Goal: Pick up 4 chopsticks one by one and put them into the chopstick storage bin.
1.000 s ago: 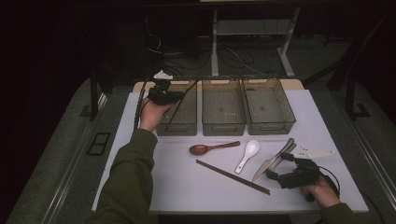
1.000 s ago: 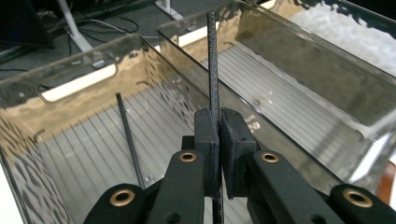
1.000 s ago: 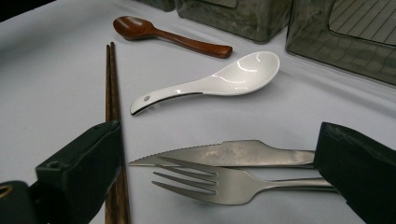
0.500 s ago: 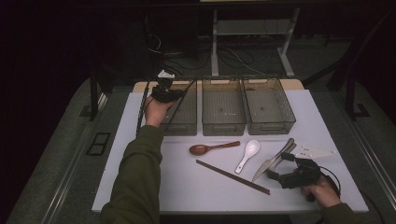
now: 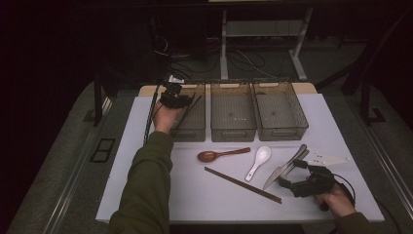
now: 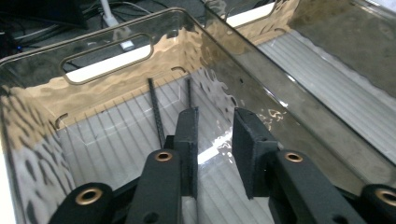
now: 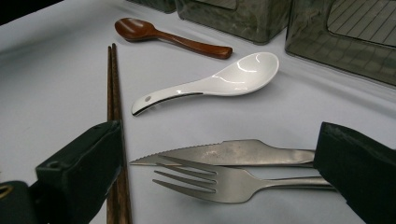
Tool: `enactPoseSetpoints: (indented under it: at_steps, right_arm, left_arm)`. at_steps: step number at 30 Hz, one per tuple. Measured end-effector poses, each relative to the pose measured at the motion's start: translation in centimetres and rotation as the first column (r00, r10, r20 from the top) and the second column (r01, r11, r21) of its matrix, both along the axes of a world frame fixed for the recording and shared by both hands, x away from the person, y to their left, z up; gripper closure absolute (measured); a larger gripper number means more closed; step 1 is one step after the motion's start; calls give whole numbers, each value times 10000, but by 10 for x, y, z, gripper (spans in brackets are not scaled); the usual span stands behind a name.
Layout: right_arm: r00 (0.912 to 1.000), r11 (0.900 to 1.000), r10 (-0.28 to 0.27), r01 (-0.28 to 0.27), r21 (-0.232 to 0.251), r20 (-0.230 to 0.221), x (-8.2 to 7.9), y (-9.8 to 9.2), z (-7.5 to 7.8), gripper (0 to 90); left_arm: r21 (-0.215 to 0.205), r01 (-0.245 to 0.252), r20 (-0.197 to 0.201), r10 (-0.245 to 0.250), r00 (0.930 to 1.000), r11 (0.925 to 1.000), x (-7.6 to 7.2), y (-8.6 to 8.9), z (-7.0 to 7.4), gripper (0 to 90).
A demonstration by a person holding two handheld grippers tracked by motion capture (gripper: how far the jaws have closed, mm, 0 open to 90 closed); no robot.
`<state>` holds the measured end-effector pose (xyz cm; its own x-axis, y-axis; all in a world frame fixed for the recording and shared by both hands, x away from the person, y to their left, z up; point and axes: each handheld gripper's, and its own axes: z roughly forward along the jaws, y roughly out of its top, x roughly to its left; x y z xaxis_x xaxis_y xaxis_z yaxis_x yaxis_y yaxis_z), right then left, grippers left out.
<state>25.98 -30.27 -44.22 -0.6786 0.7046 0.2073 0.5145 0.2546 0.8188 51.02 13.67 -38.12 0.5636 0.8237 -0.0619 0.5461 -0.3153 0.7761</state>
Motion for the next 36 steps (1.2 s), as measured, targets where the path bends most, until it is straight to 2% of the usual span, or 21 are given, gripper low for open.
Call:
enactPoseSetpoints:
  at_steps: [4,6,14,16,19,21,24,25,26,30,36]
  right_arm:
    - [10000,10000,2,-2,3,1,0,0,0,16]
    - [10000,10000,4,-4,-1,2,0,0,0,16]
    - [10000,10000,-6,6,-29,12,0,0,0,16]
    - [10000,10000,-14,14,-32,8,0,0,0,16]
    - [10000,10000,-27,27,-32,9,0,0,0,16]
    - [10000,10000,-22,23,-39,10,0,0,0,16]
    - [10000,10000,-34,34,-40,10,0,0,0,16]
    - [10000,10000,-34,34,-38,8,0,0,0,16]
    - [10000,10000,-39,40,-43,11,0,0,0,16]
    - [10000,10000,-52,52,-34,-5,0,0,0,16]
    - [10000,10000,-59,60,-43,32,0,0,0,16]
  left_arm:
    - [52,187,-27,-187,9998,9998,-2,-1,2,637]
    - [-89,242,-68,-242,9997,9997,-3,-1,4,609]
    - [-168,660,115,-658,9978,9977,-13,-3,16,521]
    - [-122,824,127,-822,9965,9965,-16,-3,20,502]
    - [-289,1224,81,-1222,9925,9921,-22,-5,26,466]
    - [-411,1353,72,-1351,9908,9900,-28,-7,29,444]
    - [-439,1713,258,-1703,9851,9842,-37,-9,33,409]
    - [-661,1671,317,-1653,9857,9837,-42,-10,34,401]
    - [-587,1841,291,-1827,9827,9812,-45,-9,35,400]
    - [-834,1901,524,-1862,9811,9782,-60,-8,37,367]
    - [-731,2190,782,-2133,9738,9730,-87,-5,36,294]
